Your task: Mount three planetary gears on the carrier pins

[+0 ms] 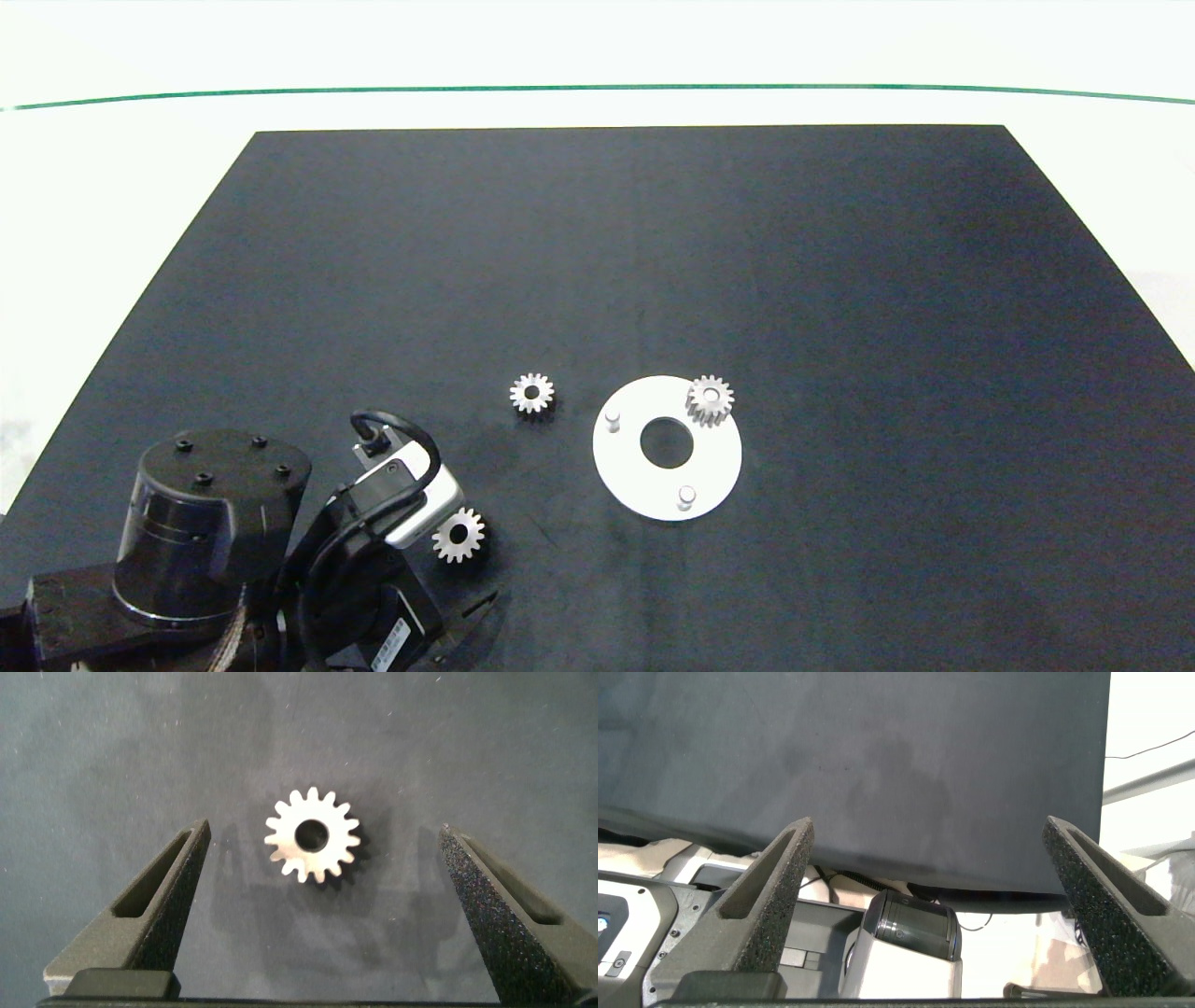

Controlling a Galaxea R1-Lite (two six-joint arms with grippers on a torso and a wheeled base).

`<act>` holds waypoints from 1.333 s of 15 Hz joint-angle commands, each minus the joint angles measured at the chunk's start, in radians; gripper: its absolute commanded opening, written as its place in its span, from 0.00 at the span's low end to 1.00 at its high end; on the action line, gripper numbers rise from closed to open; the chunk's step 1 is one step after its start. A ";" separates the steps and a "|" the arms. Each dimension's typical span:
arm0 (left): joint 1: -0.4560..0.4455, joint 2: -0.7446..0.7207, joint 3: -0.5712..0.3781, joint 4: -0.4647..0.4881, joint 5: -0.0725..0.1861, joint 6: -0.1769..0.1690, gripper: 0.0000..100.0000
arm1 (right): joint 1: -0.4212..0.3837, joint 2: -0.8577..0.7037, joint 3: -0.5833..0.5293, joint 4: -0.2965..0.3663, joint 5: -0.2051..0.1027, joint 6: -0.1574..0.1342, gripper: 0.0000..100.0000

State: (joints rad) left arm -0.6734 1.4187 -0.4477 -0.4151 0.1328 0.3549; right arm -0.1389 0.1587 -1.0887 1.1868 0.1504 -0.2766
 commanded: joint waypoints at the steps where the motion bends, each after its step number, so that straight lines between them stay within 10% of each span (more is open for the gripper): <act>1: 0.021 0.009 0.004 -0.002 0.001 0.003 1.00 | -0.001 -0.005 0.001 0.007 0.001 -0.003 1.00; 20: 0.020 0.080 0.007 -0.070 0.001 0.004 0.64 | -0.001 -0.018 -0.005 0.007 0.001 -0.004 1.00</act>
State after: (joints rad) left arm -0.6532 1.4940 -0.4438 -0.4806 0.1321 0.3564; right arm -0.1400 0.1381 -1.0934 1.1868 0.1509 -0.2785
